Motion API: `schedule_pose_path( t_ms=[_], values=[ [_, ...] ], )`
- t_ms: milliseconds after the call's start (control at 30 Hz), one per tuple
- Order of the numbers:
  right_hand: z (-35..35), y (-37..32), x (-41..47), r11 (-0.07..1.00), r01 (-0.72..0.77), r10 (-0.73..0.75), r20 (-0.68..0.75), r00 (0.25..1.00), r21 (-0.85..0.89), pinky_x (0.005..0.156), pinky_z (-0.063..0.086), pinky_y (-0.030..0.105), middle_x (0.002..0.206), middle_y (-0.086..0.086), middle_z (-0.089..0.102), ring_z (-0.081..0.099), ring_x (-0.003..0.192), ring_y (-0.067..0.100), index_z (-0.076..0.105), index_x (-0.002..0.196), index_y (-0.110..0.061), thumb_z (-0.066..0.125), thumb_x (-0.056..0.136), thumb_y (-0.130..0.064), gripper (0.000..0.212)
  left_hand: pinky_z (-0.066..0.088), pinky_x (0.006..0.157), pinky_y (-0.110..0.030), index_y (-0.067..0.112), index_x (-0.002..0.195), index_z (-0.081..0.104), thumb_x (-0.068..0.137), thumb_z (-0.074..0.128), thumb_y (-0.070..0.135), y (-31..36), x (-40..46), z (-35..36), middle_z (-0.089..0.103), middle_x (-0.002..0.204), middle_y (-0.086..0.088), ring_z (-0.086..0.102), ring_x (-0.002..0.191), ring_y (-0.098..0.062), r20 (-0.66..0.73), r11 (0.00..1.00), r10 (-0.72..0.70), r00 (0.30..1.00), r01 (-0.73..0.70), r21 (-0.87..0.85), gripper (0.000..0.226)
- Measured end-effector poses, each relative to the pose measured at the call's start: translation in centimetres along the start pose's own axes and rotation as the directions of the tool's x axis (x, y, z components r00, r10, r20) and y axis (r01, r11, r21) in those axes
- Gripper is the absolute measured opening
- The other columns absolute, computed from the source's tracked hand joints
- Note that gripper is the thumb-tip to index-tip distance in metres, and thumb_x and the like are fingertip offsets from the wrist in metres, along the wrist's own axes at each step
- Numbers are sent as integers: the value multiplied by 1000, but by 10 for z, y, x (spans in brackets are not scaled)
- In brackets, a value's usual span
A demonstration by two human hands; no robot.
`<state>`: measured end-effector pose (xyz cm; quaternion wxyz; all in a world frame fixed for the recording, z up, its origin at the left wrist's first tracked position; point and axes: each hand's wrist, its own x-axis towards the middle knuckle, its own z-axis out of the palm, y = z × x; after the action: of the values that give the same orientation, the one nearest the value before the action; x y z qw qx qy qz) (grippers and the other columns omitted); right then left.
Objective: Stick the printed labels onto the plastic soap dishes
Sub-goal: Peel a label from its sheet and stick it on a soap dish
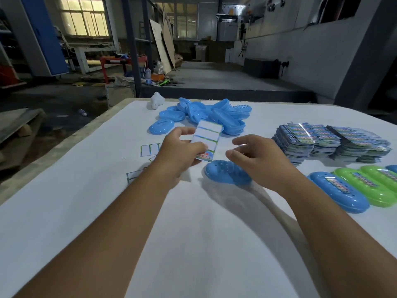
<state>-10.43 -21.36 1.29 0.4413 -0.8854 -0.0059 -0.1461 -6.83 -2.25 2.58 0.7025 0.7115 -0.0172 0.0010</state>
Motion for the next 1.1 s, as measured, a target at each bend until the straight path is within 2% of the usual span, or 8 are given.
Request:
schedule_pose_path(
  t_ms=[100, 200, 333, 433, 733, 867, 1000, 1100],
  values=[
    [4, -6, -2, 971, -62, 39, 106, 994, 229, 70, 55, 33, 81, -8, 77, 72, 74, 9, 67, 116, -26, 79, 86, -34, 34, 62, 75, -33, 18, 112, 60, 83, 74, 1, -3, -7, 14, 78, 95, -5, 75, 81, -18, 125, 988, -23, 992, 42, -152, 37],
    [6, -8, -3, 955, -29, -8, 125, 992, 296, 63, 54, 22, 77, -3, 78, 70, 67, 6, 69, 107, -26, 78, 88, -18, 23, 60, 83, -34, 16, 112, 65, 85, 75, 6, -7, -9, 18, 78, 94, -2, 73, 79, -13, 182, 993, -14, 983, 35, -113, 30],
    [2, -5, 2, 961, -8, 7, 5, 1000, 276, 58, 53, 21, 72, -5, 75, 66, 62, 4, 69, 100, -28, 69, 92, -12, 18, 60, 79, -32, 22, 102, 69, 88, 72, 15, -5, -5, 15, 78, 90, -1, 72, 78, -9, 91, 998, -14, 996, 19, -58, 17],
    [2, -3, 5, 960, -8, 14, -19, 1000, 281, 59, 52, 24, 74, -4, 74, 63, 59, 4, 68, 94, -33, 68, 93, -12, 20, 59, 76, -29, 27, 101, 69, 84, 71, 15, -3, -3, 11, 78, 86, 2, 73, 80, -6, 40, 999, 26, 999, -28, 46, 22],
    [1, -2, 5, 965, -9, 14, -16, 1000, 264, 61, 53, 25, 77, -6, 75, 61, 59, 1, 69, 93, -35, 68, 92, -15, 20, 56, 86, -34, 31, 104, 67, 79, 75, 17, -3, -6, 10, 77, 79, 6, 72, 85, -7, 79, 972, 108, 991, -121, 202, 30],
    [1, 0, 5, 974, -39, 62, -96, 993, 223, 68, 55, 32, 77, -8, 74, 66, 69, 9, 65, 110, -29, 77, 86, -23, 27, 53, 77, -27, 30, 105, 66, 79, 77, 16, -4, -10, 10, 77, 79, 7, 69, 80, -5, 112, 967, 134, 985, -155, 204, 32],
    [2, -1, 3, 999, 3, -9, -168, 986, -34, 64, 51, 32, 74, -5, 70, 61, 63, 9, 68, 80, -26, 81, 79, -36, 17, 43, 55, -4, 31, 106, 65, 81, 78, 17, -5, -12, 12, 76, 78, 14, 68, 73, 6, 136, 956, 182, 974, -208, 207, 32],
    [5, -3, -1, 999, 24, -27, -89, 996, -33, 54, 44, 24, 62, -11, 70, 55, 51, 0, 73, 69, -23, 78, 81, -40, 22, 43, 58, -5, 32, 105, 63, 82, 77, 17, -8, -14, 14, 75, 77, 16, 68, 74, 6, 143, 936, 230, 963, -259, 239, 31]
  ],
)
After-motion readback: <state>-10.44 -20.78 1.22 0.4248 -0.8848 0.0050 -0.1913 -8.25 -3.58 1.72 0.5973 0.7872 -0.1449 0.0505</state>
